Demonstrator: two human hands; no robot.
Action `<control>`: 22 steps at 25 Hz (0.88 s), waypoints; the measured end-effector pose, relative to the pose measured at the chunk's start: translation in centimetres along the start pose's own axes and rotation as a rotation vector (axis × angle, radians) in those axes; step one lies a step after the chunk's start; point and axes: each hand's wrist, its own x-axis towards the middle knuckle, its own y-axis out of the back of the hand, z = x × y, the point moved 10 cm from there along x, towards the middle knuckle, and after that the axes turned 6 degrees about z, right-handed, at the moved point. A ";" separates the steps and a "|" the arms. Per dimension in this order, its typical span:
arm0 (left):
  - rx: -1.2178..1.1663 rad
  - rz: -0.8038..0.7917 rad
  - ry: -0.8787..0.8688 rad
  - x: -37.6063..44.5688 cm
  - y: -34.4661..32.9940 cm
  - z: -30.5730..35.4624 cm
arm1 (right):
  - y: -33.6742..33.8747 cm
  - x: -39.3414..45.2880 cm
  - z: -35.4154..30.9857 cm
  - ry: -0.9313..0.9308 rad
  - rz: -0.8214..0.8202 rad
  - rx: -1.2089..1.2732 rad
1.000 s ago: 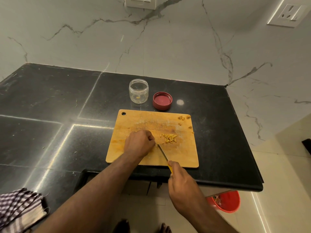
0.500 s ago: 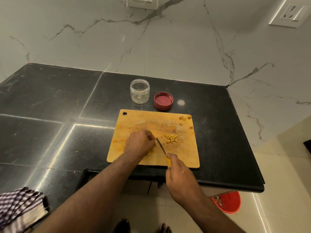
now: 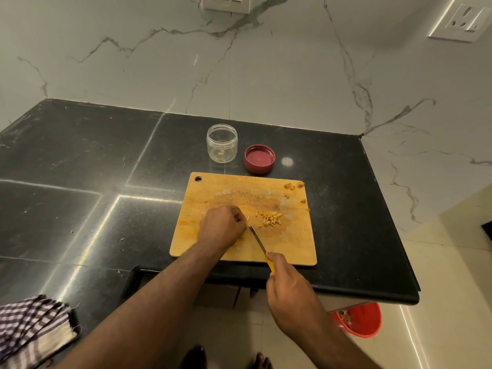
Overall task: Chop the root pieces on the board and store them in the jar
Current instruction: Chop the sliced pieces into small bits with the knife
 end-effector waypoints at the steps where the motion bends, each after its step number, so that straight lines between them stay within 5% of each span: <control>1: 0.000 -0.001 0.000 0.0 0.0 0.0 | 0.3 -0.4 0.1 -0.002 0.014 0.007; 22: -0.007 -0.033 0.005 0.2 0.0 0.0 | 0.2 -0.7 -0.4 0.011 0.006 -0.009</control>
